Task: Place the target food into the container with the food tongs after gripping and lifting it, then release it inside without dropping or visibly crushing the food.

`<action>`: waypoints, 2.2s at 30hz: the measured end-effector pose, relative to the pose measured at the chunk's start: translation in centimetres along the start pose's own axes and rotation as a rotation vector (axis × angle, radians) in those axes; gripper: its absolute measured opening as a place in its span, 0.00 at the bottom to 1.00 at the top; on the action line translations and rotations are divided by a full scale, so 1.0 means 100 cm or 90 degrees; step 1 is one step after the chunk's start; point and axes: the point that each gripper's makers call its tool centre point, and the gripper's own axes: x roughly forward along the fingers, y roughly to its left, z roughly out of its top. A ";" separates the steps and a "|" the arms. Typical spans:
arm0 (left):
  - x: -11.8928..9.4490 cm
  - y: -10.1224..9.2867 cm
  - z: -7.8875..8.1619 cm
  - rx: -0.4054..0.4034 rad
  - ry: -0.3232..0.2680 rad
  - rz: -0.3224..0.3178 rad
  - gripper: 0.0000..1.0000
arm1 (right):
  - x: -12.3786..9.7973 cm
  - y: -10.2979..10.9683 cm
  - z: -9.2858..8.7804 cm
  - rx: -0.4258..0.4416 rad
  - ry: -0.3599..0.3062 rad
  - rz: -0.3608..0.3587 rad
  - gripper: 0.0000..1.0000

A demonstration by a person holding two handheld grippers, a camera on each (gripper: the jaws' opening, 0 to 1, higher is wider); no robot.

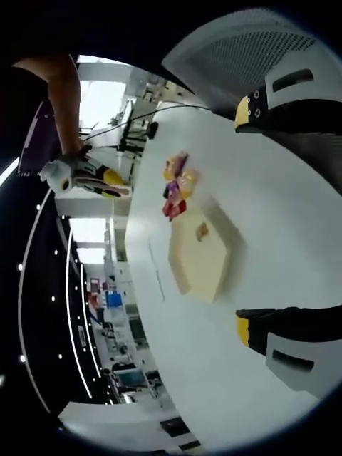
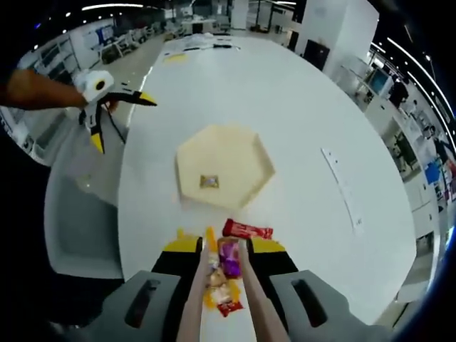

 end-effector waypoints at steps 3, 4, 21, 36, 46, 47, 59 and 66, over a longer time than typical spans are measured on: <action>-0.003 0.004 0.005 0.023 -0.016 0.018 1.00 | -0.005 0.001 -0.009 0.003 -0.002 -0.008 0.23; -0.004 0.005 0.004 0.022 -0.017 0.016 1.00 | -0.006 0.000 -0.011 0.004 -0.002 -0.012 0.23; -0.009 0.010 0.009 0.000 -0.034 0.025 1.00 | -0.016 0.007 -0.032 0.090 -0.004 -0.045 0.23; -0.002 -0.036 -0.016 0.011 0.054 -0.100 1.00 | -0.022 0.003 -0.045 0.205 -0.007 -0.109 0.24; -0.008 -0.016 -0.003 0.008 0.022 -0.056 1.00 | -0.010 0.006 -0.059 0.233 0.000 -0.133 0.23; -0.008 -0.014 -0.001 0.007 0.016 -0.052 1.00 | -0.009 0.005 -0.061 0.237 0.000 -0.135 0.23; -0.011 -0.008 0.003 0.006 0.001 -0.029 1.00 | 0.009 0.005 -0.071 0.287 -0.003 -0.137 0.24; -0.011 -0.004 0.004 0.011 0.000 -0.019 1.00 | 0.020 0.006 -0.078 0.302 0.000 -0.136 0.24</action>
